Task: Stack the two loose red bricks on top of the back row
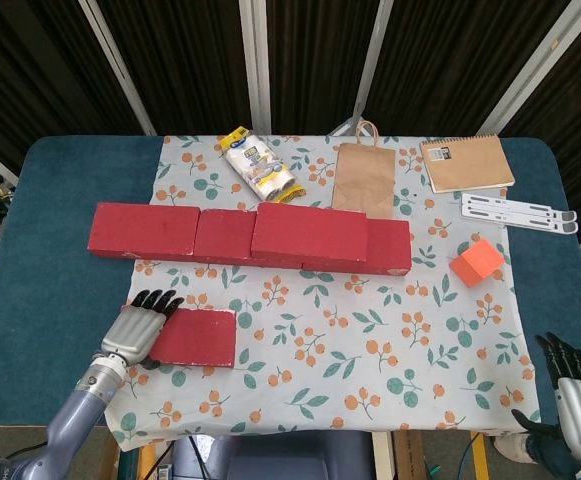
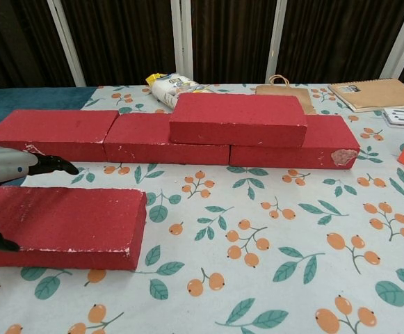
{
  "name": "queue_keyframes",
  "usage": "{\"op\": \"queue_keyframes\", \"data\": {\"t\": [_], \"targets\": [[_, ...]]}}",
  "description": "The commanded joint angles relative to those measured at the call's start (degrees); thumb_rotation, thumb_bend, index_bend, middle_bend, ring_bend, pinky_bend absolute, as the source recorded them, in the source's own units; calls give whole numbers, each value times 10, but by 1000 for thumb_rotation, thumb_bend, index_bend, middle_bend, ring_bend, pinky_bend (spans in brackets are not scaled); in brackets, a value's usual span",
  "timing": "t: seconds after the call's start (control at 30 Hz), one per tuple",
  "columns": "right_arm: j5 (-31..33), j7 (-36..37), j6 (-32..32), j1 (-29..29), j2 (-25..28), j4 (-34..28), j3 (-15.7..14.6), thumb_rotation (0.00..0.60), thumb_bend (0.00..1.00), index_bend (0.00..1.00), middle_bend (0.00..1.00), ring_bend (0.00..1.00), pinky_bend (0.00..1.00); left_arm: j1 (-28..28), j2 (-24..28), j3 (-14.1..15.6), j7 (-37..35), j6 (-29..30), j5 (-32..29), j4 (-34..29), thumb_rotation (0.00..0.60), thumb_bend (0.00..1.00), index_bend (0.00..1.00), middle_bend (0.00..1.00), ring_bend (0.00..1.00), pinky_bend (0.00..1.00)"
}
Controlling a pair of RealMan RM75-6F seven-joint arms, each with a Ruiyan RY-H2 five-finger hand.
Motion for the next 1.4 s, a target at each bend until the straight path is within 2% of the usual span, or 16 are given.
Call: {"op": "queue_keyframes", "data": {"t": [0.03, 0.33, 0.97, 1.03, 1.1, 1.23, 1.4], "targets": [[3, 1, 4, 2, 1, 0, -2, 600, 186, 0, 0, 0, 0, -1, 1, 2, -3, -1, -1, -3, 600, 0, 0, 0, 0, 0], [12, 0, 13, 11, 1, -2, -12, 600, 186, 0, 0, 0, 0, -7, 4, 11, 3, 3, 1, -14, 600, 0, 0, 0, 0, 0], [30, 2, 25, 27, 4, -2, -30, 600, 186, 0, 0, 0, 0, -18, -47, 11, 18, 21, -14, 38, 600, 0, 0, 0, 0, 0], [30, 1, 25, 28, 4, -2, -32, 600, 186, 0, 0, 0, 0, -21, -50, 13, 25, 19, -19, 40, 600, 0, 0, 0, 0, 33], [32, -1, 26, 30, 3, -2, -34, 600, 186, 0, 0, 0, 0, -23, -54, 14, 30, 20, -20, 44, 600, 0, 0, 0, 0, 107], [36, -3, 27, 33, 2, -2, -36, 600, 186, 0, 0, 0, 0, -28, -61, 17, 44, 25, -26, 47, 600, 0, 0, 11, 4, 140], [38, -2, 31, 36, 3, -2, -39, 600, 185, 0, 0, 0, 0, -36, -66, 15, 66, 33, -44, 44, 600, 0, 2, 119, 94, 236]]}}
